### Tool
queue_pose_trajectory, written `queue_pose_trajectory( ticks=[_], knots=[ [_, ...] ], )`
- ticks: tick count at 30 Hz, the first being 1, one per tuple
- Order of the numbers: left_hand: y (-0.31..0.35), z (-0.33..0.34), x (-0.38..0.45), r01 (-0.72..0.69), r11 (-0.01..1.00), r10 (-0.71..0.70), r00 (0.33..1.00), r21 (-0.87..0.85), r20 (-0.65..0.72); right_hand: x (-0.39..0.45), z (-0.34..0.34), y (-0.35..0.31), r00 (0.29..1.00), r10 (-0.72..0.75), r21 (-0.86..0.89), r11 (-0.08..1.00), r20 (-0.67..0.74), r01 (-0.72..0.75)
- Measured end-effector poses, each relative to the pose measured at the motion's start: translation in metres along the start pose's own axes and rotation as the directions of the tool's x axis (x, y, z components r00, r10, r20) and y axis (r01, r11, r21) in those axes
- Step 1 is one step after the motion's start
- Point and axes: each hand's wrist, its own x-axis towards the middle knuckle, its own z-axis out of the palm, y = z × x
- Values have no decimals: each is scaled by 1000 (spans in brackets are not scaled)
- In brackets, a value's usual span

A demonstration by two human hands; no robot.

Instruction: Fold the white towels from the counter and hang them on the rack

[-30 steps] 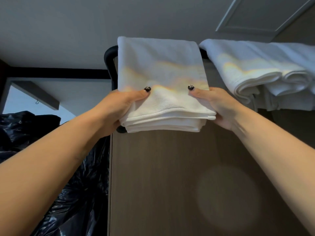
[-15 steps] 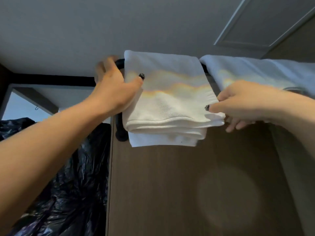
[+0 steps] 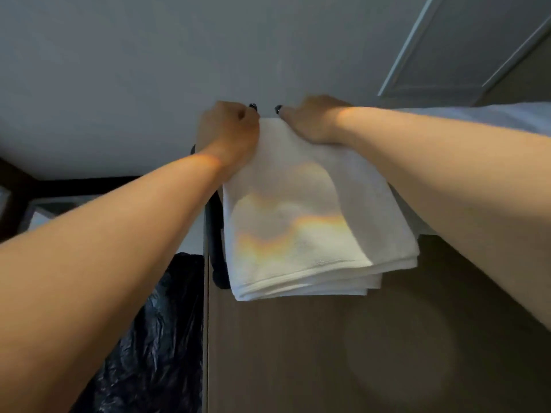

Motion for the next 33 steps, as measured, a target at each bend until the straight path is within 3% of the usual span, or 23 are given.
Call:
queue_pose_trajectory(
  ticks=[4,7,13,16,22,29,33],
  knots=[
    [1,-14,16,-22,985,-11,982,169,191,8,6,10,998,0,-62,998,-61,-3],
    [-2,-23,29,50,986,-104,930,159,353,15,5,14,997,-47,-51,998,-55,45],
    [-5,-7,34,19,954,-87,972,298,219,21,7,20,995,-43,-44,998,-90,39],
    [-7,-6,40,-1,958,-74,966,288,249,19,6,17,998,-40,-36,999,-56,38],
    [-19,-16,19,-159,960,80,946,233,315,-11,8,18,990,-58,-152,988,-127,38],
    [-4,-42,-12,-84,971,-10,921,224,389,-52,-8,11,993,-115,-157,981,-10,112],
    [1,-55,-44,-126,980,60,924,151,379,-93,-16,7,981,-195,-171,966,17,195]
  ],
)
